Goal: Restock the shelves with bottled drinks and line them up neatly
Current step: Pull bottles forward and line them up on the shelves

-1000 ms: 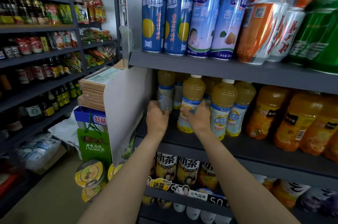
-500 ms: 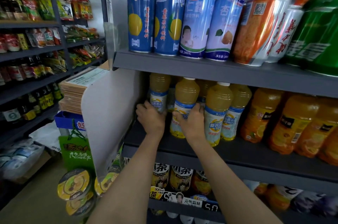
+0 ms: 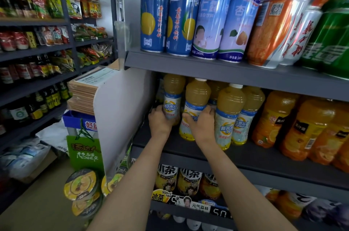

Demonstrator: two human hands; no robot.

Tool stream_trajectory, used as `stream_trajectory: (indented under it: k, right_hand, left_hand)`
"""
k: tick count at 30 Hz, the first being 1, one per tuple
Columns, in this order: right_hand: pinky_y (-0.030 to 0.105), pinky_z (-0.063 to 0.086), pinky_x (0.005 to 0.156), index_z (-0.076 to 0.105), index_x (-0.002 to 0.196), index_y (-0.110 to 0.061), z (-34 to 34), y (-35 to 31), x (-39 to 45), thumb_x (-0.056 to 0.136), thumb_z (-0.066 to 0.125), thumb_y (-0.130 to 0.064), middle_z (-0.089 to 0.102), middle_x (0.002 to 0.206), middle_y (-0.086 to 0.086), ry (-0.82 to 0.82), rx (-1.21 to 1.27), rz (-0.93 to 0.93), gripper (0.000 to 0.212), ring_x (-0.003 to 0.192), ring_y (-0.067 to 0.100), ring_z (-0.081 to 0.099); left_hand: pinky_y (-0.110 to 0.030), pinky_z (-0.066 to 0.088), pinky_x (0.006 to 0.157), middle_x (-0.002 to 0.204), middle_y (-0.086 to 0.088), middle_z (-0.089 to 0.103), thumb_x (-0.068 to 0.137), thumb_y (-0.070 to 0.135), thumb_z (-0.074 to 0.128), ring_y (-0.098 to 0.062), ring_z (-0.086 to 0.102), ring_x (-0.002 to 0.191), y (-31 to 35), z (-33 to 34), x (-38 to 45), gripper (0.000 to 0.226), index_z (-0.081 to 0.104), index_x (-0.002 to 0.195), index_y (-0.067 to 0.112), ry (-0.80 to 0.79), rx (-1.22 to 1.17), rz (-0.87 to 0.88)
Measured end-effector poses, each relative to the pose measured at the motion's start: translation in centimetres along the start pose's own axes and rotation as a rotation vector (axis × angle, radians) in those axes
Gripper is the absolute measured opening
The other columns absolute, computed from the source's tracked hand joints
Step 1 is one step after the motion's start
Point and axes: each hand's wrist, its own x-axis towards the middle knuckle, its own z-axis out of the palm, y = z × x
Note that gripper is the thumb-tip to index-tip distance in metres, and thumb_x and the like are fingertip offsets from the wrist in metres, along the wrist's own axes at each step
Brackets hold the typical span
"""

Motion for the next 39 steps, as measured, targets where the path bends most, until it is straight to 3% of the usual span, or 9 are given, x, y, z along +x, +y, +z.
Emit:
stream_trajectory:
  k: [11, 18, 24, 27, 30, 35, 39]
  right_hand:
    - [0.032, 0.029, 0.106, 0.032, 0.133, 0.005, 0.0, 0.0, 0.0, 0.082, 0.068, -0.026, 0.032, 0.142, 0.023, -0.005, 0.002, 0.014, 0.07, 0.133, 0.033, 0.032]
    - [0.033, 0.032, 0.105, 0.032, 0.132, 0.005, 0.2, 0.0, 0.1, 0.083, 0.068, -0.026, 0.032, 0.141, 0.023, 0.002, 0.002, 0.015, 0.068, 0.131, 0.033, 0.034]
    - [0.034, 0.032, 0.106, 0.032, 0.131, 0.005, 0.2, 0.0, 0.0, 0.083, 0.068, -0.025, 0.031, 0.141, 0.024, 0.001, 0.007, 0.005, 0.067, 0.131, 0.034, 0.034]
    - [0.034, 0.032, 0.104, 0.033, 0.13, 0.005, 0.1, -0.2, 0.0, 0.083, 0.068, -0.025, 0.032, 0.14, 0.024, 0.001, 0.0, 0.0, 0.066, 0.13, 0.034, 0.035]
    - [0.031, 0.035, 0.098, 0.034, 0.128, 0.004, 0.0, -0.6, -0.2, 0.083, 0.068, -0.024, 0.034, 0.137, 0.021, -0.006, 0.004, -0.003, 0.063, 0.125, 0.033, 0.04]
    - [0.029, 0.038, 0.095, 0.036, 0.126, 0.002, 1.6, -2.4, -0.3, 0.08, 0.072, -0.025, 0.041, 0.128, 0.019, -0.117, 0.069, -0.04, 0.064, 0.12, 0.029, 0.044]
    - [0.026, 0.037, 0.095, 0.038, 0.128, -0.001, 3.2, -4.0, -0.1, 0.078, 0.073, -0.025, 0.044, 0.128, 0.014, -0.212, 0.164, -0.049, 0.066, 0.12, 0.024, 0.044]
  left_hand:
    - [-0.038, 0.037, 0.095, 0.129, -0.02, 0.047, 0.08, 0.02, 0.07, -0.035, 0.039, 0.12, 0.4, 0.0, 0.7, 0.056, 0.047, 0.128, 0.003, 0.108, 0.09, -0.056]
    - [-0.039, 0.045, 0.094, 0.123, -0.018, 0.057, 0.081, 0.01, 0.068, -0.033, 0.051, 0.114, -0.7, -0.4, 1.8, 0.048, 0.048, 0.123, 0.004, 0.089, 0.042, -0.021]
    - [-0.038, 0.039, 0.098, 0.13, -0.022, 0.049, 0.081, 0.008, 0.067, -0.035, 0.047, 0.12, -0.4, -0.9, 0.6, 0.059, 0.039, 0.133, 0.001, 0.116, 0.072, 0.006]
    - [-0.035, 0.033, 0.103, 0.135, -0.022, 0.04, 0.08, 0.003, 0.064, -0.034, 0.039, 0.125, -0.6, -1.4, -2.0, 0.063, 0.035, 0.136, -0.002, 0.175, 0.082, 0.114]
    - [-0.034, 0.035, 0.104, 0.136, -0.018, 0.041, 0.08, 0.002, 0.063, -0.03, 0.04, 0.126, -1.0, -1.6, -4.2, 0.06, 0.039, 0.135, 0.001, 0.094, 0.098, 0.255]
    - [-0.023, 0.034, 0.096, 0.129, -0.013, 0.046, 0.07, 0.012, 0.078, -0.026, 0.042, 0.121, -0.9, -2.4, -5.0, 0.073, 0.039, 0.132, 0.003, -0.128, -0.002, 0.308]
    - [-0.023, 0.039, 0.088, 0.117, -0.007, 0.05, 0.073, 0.012, 0.075, -0.02, 0.048, 0.109, -0.9, -3.5, -4.7, 0.06, 0.046, 0.125, 0.004, 0.035, -0.047, 0.275]
